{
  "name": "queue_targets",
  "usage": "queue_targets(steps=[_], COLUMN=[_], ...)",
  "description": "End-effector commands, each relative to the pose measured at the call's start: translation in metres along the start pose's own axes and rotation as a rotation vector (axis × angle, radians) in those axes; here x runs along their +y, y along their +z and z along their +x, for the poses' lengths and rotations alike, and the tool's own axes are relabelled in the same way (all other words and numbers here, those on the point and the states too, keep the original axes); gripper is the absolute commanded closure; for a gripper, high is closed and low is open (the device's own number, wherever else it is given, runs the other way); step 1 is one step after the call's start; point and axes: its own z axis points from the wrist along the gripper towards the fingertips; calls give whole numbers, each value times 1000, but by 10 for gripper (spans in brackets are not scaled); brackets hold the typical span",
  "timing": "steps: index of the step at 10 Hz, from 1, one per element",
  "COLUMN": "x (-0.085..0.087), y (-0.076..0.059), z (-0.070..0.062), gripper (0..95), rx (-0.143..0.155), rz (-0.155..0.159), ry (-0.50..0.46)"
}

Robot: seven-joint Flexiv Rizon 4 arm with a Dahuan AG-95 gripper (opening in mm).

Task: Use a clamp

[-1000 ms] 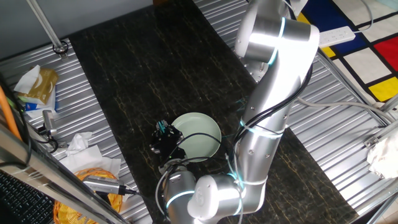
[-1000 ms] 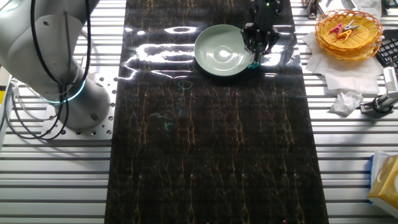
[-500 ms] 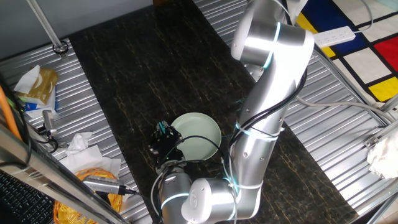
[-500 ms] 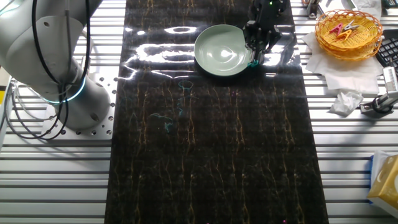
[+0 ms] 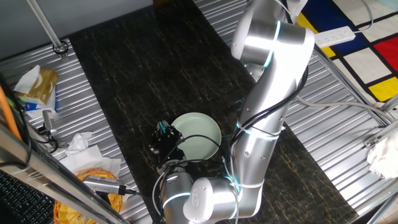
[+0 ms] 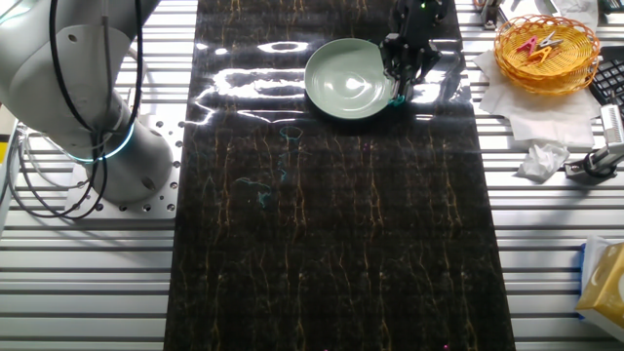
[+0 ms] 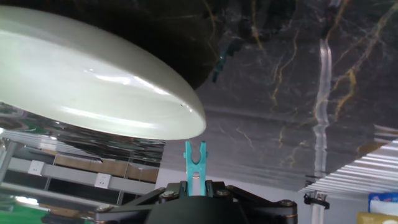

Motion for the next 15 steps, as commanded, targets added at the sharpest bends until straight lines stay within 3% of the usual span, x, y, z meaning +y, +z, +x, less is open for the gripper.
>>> queue_targets(steps=[1,7,15], x=[-4,-3,4], y=[13,15,18], z=[-10,-11,-12], gripper=[950,950,950], rx=[-1,-15,-19], rz=[-4,-48,-55], ry=[-2,-44,-54])
